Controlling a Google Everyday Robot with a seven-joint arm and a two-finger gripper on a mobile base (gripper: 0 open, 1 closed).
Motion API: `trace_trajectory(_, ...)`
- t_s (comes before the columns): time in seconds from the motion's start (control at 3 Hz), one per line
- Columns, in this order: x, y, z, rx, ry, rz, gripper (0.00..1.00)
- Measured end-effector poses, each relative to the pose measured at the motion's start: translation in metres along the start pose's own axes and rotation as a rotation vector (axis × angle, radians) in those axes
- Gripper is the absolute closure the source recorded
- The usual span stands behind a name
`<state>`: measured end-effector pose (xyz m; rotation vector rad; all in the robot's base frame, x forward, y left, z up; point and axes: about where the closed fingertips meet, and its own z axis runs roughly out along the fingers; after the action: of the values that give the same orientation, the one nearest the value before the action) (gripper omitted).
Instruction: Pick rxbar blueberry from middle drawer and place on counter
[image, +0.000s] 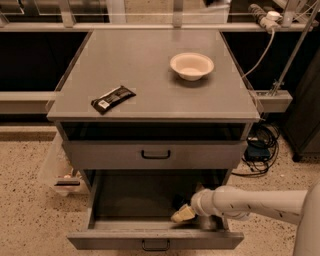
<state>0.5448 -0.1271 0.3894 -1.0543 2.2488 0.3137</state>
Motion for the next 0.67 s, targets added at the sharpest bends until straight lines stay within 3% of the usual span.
trace_trajectory(0.67,0.029,-0.003,0.012,0.0,0.086,0.016,0.0)
